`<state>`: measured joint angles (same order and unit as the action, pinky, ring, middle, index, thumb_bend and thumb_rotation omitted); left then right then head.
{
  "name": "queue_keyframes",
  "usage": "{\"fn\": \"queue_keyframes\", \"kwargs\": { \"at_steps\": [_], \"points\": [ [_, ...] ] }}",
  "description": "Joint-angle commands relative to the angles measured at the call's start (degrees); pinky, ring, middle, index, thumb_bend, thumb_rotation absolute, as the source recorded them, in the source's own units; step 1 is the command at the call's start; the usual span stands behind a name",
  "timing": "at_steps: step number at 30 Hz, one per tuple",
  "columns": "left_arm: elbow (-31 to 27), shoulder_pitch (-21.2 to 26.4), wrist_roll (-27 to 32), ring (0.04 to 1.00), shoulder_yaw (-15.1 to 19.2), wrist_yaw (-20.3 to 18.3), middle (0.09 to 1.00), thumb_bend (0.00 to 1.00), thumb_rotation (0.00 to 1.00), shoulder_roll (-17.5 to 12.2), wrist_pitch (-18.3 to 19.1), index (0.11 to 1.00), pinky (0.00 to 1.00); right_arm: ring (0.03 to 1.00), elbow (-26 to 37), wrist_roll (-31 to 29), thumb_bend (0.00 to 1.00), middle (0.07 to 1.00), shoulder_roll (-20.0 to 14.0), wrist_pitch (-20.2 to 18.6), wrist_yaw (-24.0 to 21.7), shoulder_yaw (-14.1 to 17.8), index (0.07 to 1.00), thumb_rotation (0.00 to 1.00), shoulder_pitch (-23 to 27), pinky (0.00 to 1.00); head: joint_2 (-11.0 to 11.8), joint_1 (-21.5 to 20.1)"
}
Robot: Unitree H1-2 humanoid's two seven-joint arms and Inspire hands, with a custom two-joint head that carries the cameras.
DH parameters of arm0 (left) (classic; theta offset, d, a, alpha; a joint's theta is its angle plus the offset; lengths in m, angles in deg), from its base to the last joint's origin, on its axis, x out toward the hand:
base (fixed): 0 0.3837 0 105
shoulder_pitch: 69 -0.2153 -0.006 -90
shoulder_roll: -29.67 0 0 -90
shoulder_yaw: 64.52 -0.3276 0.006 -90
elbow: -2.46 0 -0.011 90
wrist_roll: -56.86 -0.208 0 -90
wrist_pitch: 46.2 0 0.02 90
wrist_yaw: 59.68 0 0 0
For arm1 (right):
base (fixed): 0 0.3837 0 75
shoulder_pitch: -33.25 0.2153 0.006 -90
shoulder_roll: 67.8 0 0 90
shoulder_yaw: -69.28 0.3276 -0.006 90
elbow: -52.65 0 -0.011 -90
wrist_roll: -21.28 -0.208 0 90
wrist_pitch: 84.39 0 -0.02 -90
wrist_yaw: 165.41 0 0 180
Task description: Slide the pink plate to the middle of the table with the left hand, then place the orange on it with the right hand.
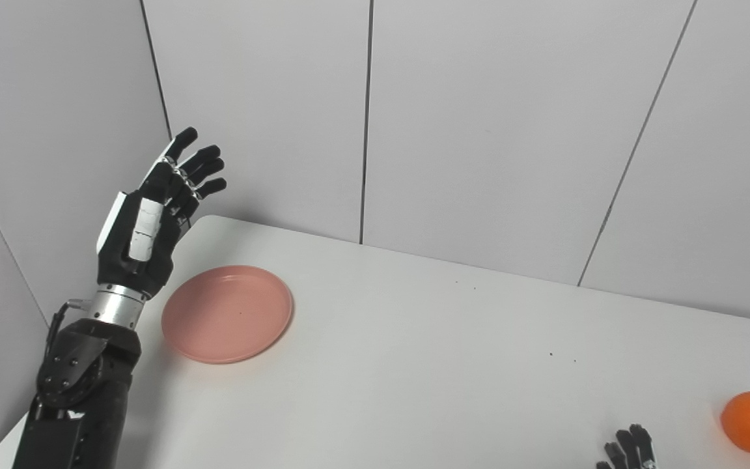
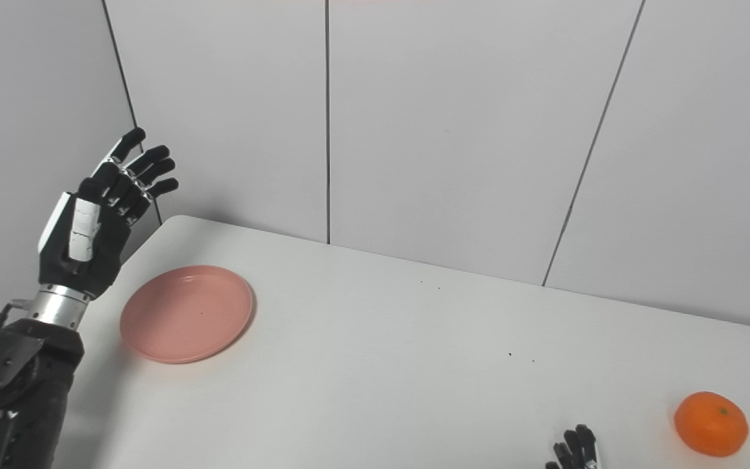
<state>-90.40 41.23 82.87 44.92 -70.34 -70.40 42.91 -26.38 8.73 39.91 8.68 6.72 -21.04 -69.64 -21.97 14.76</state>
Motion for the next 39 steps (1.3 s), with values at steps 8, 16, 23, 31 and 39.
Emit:
{"fn": "queue_keyframes", "kwargs": {
  "at_steps": [8,16,23,31,39],
  "points": [
    [12.3,6.1,1.3,0.899,2.3,-5.2,0.907,1.0,0.81,-6.1,-4.7,0.937,0.84,1.0,-3.5,-0.3,0.82,1.0,-0.7,-2.2,0.1,-0.2,1.0,1.0,-3.8,1.0,-0.7,0.1],
    [23.1,8.7,-1.0,0.889,2.2,-6.2,0.899,1.0,0.83,-7.8,-8.1,0.931,0.81,1.0,-3.4,-0.7,0.8,1.0,-0.8,-2.4,0.0,-0.2,1.0,1.0,-3.8,1.0,-0.8,0.1],
    [31.3,9.4,0.0,0.891,3.0,-7.1,0.916,1.0,0.83,-7.4,-10.8,0.942,0.79,1.0,-3.1,-0.6,0.82,1.0,-0.7,-2.5,0.3,-0.2,1.0,1.0,-4.0,1.0,-1.0,-0.1],
    [36.9,10.2,1.8,0.895,4.4,-6.5,0.925,1.0,0.8,-4.5,-11.1,0.967,0.82,1.0,-2.6,-0.4,0.83,1.0,-0.8,-2.6,0.2,-0.4,1.0,1.0,-4.3,1.0,-1.7,-0.5],
    [40.2,10.2,0.9,0.904,4.3,-5.4,0.918,1.0,0.81,-2.6,-11.6,0.972,0.8,1.0,-2.2,0.1,0.82,1.0,-0.5,-2.7,0.6,-0.6,1.0,1.0,-4.5,1.0,-1.9,-0.8]
  ]
}}
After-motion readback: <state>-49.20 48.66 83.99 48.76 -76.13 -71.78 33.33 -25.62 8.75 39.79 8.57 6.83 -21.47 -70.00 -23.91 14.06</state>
